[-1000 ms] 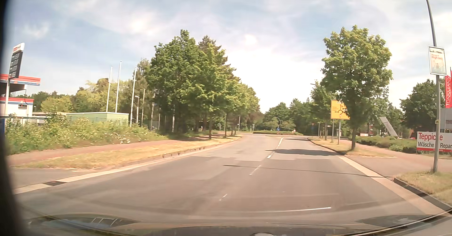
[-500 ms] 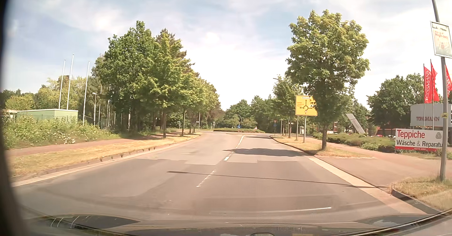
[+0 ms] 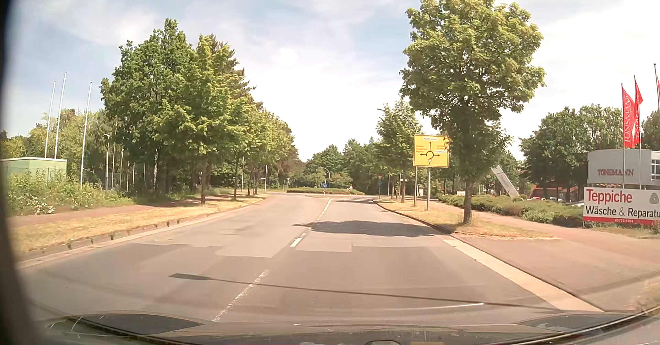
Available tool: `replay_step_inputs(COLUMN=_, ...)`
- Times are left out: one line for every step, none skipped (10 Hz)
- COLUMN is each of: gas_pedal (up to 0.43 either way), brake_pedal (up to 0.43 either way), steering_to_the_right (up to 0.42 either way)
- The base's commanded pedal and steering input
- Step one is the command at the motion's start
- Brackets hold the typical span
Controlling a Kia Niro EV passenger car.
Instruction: Follow the waypoints while adhering to traffic rules and regulations
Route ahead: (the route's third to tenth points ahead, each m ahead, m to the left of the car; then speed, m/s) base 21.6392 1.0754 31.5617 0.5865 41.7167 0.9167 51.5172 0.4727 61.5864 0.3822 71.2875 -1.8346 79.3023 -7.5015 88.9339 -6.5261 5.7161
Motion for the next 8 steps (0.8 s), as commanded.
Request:
replay_step_inputs(gas_pedal=0.228, brake_pedal=0.000, steering_to_the_right=0.028)
replay_step_inputs(gas_pedal=0.228, brake_pedal=0.000, steering_to_the_right=0.017)
replay_step_inputs(gas_pedal=0.228, brake_pedal=0.000, steering_to_the_right=0.009)
replay_step_inputs(gas_pedal=0.228, brake_pedal=0.000, steering_to_the_right=0.003)
replay_step_inputs(gas_pedal=0.240, brake_pedal=0.000, steering_to_the_right=0.000)
replay_step_inputs(gas_pedal=0.240, brake_pedal=0.000, steering_to_the_right=-0.001)
replay_step_inputs(gas_pedal=0.240, brake_pedal=0.000, steering_to_the_right=-0.001)
replay_step_inputs(gas_pedal=0.240, brake_pedal=0.000, steering_to_the_right=-0.001)
